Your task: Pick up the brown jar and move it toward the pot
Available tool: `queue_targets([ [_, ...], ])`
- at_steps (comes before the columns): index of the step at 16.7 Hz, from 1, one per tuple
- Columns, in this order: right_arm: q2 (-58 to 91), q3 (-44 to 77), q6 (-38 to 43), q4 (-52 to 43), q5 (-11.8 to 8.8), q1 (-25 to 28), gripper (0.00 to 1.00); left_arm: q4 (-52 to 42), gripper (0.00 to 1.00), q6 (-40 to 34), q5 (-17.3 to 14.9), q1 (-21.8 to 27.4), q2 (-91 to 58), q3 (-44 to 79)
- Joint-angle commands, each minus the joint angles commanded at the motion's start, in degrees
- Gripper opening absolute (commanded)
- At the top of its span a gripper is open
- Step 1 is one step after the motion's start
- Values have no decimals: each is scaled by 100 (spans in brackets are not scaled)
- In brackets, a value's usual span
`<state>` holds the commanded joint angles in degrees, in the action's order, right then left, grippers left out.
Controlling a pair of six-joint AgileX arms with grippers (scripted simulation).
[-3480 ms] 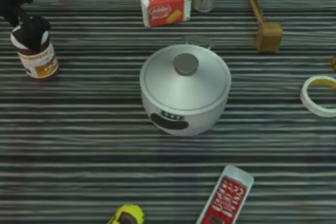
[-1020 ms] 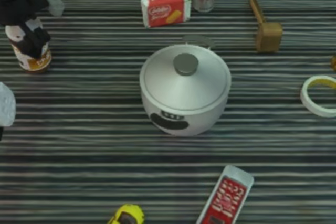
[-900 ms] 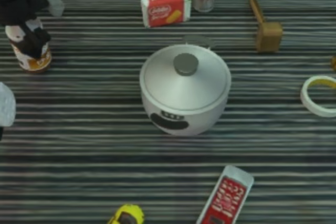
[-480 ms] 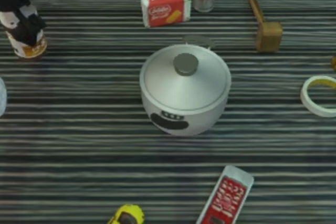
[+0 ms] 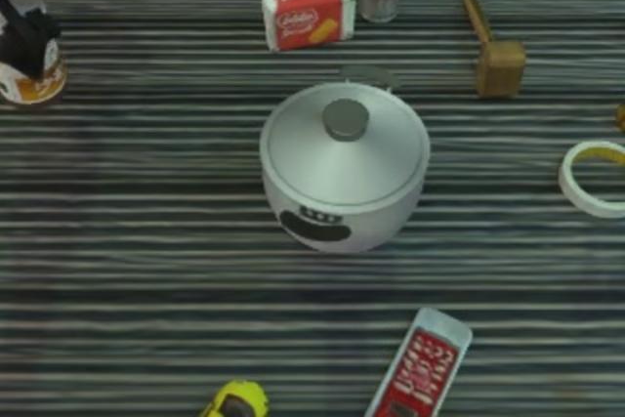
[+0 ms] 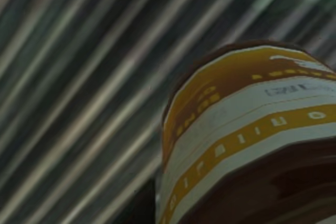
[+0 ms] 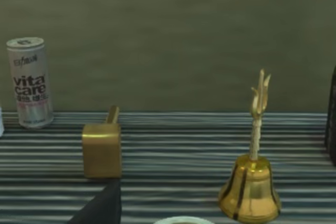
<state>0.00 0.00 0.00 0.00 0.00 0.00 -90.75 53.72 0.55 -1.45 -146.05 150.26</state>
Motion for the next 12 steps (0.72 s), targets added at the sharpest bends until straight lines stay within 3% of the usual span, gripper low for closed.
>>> queue_targets([
  [7, 0, 0, 0, 0, 0, 0, 100, 890, 0, -35, -4, -28, 1955, -3170],
  [12, 0, 0, 0, 0, 0, 0, 100, 1379, 0, -83, -20, -31, 2799, -4069],
])
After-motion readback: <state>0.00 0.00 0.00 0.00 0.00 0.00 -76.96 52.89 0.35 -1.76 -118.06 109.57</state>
